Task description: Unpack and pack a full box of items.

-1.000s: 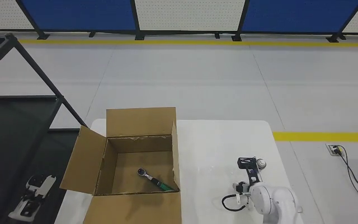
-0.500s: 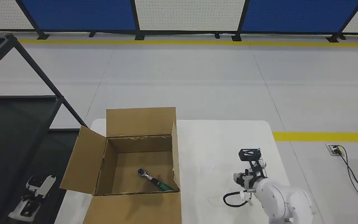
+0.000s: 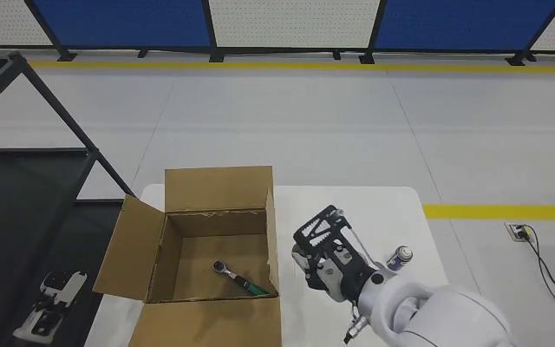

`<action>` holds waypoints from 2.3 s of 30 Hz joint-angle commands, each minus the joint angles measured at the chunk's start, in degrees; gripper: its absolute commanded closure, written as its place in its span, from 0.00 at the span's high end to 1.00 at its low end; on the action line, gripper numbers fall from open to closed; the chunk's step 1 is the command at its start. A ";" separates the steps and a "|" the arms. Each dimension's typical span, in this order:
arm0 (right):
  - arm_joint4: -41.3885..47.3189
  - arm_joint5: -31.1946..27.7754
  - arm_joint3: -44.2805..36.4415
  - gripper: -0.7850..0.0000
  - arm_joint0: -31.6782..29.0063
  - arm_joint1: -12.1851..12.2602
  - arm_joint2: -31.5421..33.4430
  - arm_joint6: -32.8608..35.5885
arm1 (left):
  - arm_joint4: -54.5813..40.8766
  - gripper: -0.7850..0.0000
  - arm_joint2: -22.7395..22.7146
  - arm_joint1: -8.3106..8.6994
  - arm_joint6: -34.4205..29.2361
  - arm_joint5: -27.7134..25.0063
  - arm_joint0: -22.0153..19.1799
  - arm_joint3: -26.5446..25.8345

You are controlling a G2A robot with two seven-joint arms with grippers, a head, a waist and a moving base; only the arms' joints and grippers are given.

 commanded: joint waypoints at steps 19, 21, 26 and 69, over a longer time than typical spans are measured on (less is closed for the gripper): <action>4.55 17.46 26.61 0.00 24.80 -6.24 -21.30 -3.49 | 0.00 1.00 0.00 0.00 0.00 0.00 0.00 0.00; 4.55 17.46 26.61 0.00 24.80 -6.24 -21.30 -3.49 | 0.00 1.00 0.00 0.00 0.00 0.00 0.00 0.00; 5.24 16.31 27.97 0.00 23.02 -6.33 -22.07 -6.66 | 0.00 1.00 0.00 0.00 0.00 0.00 0.00 0.00; 25.51 21.25 109.59 0.00 41.43 -28.85 -37.16 -33.37 | 0.00 1.00 0.00 0.00 0.00 0.00 0.00 0.00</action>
